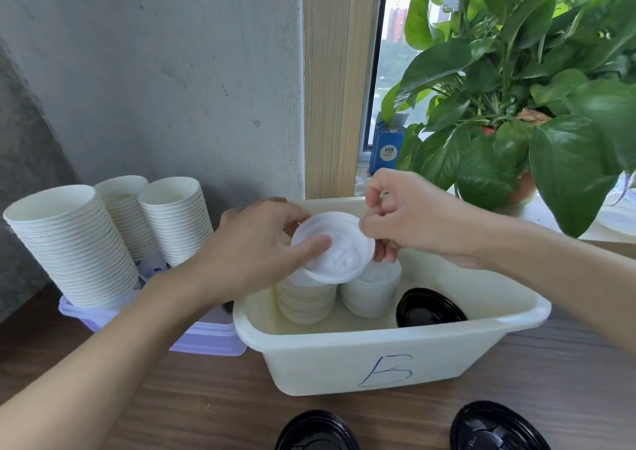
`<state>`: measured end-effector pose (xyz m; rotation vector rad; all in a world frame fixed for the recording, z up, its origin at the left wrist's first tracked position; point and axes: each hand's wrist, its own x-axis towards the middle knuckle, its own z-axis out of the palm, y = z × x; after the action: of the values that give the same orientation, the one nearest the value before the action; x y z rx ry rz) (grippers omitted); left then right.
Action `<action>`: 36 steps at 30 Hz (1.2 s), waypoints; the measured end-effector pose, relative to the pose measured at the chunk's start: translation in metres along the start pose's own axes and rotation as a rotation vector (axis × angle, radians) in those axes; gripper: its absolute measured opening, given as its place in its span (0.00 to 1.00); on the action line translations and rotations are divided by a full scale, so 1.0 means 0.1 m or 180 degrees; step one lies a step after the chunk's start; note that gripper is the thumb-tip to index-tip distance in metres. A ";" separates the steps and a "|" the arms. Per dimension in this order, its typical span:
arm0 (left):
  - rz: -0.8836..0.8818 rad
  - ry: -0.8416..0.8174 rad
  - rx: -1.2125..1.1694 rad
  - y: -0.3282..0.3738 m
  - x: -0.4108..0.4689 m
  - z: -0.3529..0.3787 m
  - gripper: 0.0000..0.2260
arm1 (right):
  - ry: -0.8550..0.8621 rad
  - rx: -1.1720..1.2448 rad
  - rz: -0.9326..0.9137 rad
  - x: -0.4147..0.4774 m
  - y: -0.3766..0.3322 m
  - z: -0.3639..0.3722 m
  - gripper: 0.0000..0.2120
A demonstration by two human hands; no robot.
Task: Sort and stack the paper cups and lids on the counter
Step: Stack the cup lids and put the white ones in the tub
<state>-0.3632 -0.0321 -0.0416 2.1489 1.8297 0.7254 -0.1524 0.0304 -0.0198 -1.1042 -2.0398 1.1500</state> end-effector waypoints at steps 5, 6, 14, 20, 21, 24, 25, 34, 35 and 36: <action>-0.0354 0.0637 -0.0790 -0.10 0.01 0.08 0.11 | -0.0339 0.0508 0.0481 -0.08 0.02 0.10 0.10; -0.0352 0.0855 -0.0863 -0.12 0.00 0.11 0.07 | -0.0655 0.0602 0.0742 -0.11 0.04 0.13 0.11; -0.0255 0.1363 -0.0714 -0.16 -0.03 0.18 0.05 | -0.2424 -0.0357 0.1304 -0.16 0.25 0.40 0.15; -0.0229 0.1286 -0.0626 -0.17 -0.02 0.17 0.04 | -0.1740 0.0534 0.1232 -0.11 0.29 0.32 0.14; -0.0223 0.1268 -0.0578 -0.16 -0.02 0.17 0.04 | -0.1610 0.0645 0.1189 -0.10 0.29 0.29 0.13; -0.0273 0.1218 -0.0471 -0.12 0.00 0.15 0.04 | -0.1440 0.0736 0.1045 -0.09 0.31 0.20 0.12; -0.0304 0.1205 -0.0416 -0.11 0.01 0.14 0.04 | -0.1314 0.0669 0.0979 -0.09 0.30 0.18 0.11; -0.0164 0.1003 -0.0053 0.13 0.13 0.11 0.02 | 0.0034 -0.1245 0.0735 0.08 0.44 -0.06 0.17; -0.0181 0.0960 -0.0028 0.13 0.13 0.12 0.02 | -0.0081 -0.1321 0.0830 0.09 0.46 -0.05 0.20; -0.0220 0.0932 -0.0047 0.12 0.14 0.13 0.02 | -0.0145 -0.1398 0.0865 0.09 0.47 -0.03 0.22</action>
<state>-0.3448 -0.0189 -0.0437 2.0466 2.0183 1.0818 -0.1368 0.0530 -0.0589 -1.6202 -2.2950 0.8700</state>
